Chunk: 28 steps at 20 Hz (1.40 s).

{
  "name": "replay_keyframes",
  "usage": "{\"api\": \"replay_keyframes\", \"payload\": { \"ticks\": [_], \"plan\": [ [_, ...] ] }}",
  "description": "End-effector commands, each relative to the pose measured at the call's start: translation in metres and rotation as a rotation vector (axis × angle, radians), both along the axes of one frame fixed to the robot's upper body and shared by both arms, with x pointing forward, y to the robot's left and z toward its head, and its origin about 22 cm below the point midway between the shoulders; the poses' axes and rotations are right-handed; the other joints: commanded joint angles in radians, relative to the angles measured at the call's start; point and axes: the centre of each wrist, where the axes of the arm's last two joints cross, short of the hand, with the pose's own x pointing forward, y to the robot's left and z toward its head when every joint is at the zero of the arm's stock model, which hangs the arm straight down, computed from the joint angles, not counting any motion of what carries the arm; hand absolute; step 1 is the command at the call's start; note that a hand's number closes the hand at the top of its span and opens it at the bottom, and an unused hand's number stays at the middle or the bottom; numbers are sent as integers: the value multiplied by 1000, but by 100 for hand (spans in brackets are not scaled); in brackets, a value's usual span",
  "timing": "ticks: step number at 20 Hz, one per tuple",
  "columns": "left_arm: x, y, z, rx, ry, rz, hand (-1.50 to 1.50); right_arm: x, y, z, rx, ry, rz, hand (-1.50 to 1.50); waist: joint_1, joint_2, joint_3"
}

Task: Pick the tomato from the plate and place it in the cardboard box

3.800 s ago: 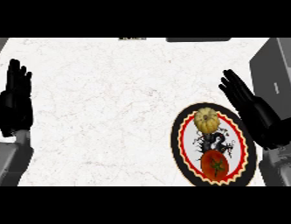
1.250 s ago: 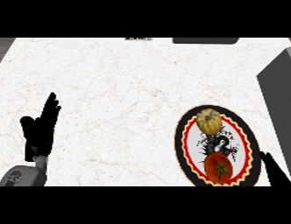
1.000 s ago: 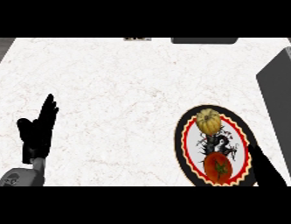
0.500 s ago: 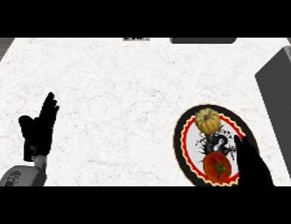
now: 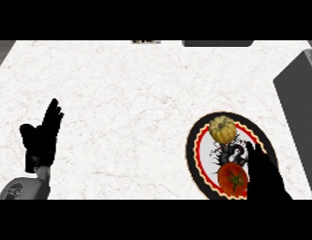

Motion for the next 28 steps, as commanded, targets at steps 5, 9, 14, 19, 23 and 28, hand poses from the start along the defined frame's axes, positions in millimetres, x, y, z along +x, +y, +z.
{"api": "replay_keyframes", "payload": {
  "ticks": [5, 9, 14, 19, 23, 28],
  "plan": [
    [-18, 13, 3, 5, 3, -8, 0, 9, -9, -16, -52, 112, -74, -150, 3, -1, 0],
    [-12, 8, -14, -1, 7, 14, 0, 35, -4, -15, -35, 121, -74, -150, 3, 1, 0],
    [-5, 1, -7, -27, -8, 1, 0, 23, -26, -26, -38, 121, -61, -150, -2, 0, 0],
    [-7, 0, -2, -7, -11, 4, 0, 29, -9, -34, -40, 127, -67, -150, 0, -1, 0],
    [4, 3, -3, -16, 2, -5, 0, 45, -25, -55, -15, 122, -71, -150, -1, 0, 0],
    [-12, 10, -13, -13, -1, -5, 0, 46, -12, -75, -22, 122, -54, -150, 0, 0, 0]
  ]
}}
